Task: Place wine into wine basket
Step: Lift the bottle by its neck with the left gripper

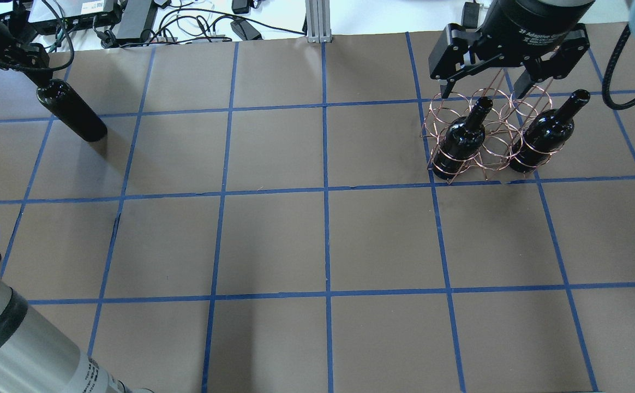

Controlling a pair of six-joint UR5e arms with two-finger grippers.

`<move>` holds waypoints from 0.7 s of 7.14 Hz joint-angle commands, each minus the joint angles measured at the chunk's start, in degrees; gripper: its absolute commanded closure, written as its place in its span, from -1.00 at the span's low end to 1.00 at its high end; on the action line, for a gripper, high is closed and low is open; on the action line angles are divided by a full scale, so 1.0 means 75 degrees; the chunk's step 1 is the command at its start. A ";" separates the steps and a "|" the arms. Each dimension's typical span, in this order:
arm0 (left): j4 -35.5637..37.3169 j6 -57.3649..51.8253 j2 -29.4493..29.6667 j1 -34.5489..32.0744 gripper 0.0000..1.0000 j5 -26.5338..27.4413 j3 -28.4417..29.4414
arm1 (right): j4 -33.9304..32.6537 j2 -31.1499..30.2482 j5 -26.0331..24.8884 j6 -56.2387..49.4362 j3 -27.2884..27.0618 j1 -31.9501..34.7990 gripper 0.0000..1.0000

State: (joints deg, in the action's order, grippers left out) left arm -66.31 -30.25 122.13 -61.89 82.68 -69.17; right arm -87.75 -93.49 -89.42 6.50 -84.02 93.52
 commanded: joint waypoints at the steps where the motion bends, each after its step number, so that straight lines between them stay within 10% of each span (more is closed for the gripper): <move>1: -0.0367 0.0060 -0.0368 -0.0173 1.00 0.0073 0.0000 | -0.0007 -0.0003 -0.0007 0.0012 0.0000 0.0000 -1.00; 5: -0.0498 0.2351 -0.1306 -0.1308 1.00 0.0086 -0.0889 | 0.0005 -0.0004 -0.0008 -0.0035 0.0000 0.0000 -1.00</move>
State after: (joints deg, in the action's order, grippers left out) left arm -69.98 -18.27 114.27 -69.14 83.34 -74.00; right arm -87.77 -93.51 -89.47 6.40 -84.02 93.51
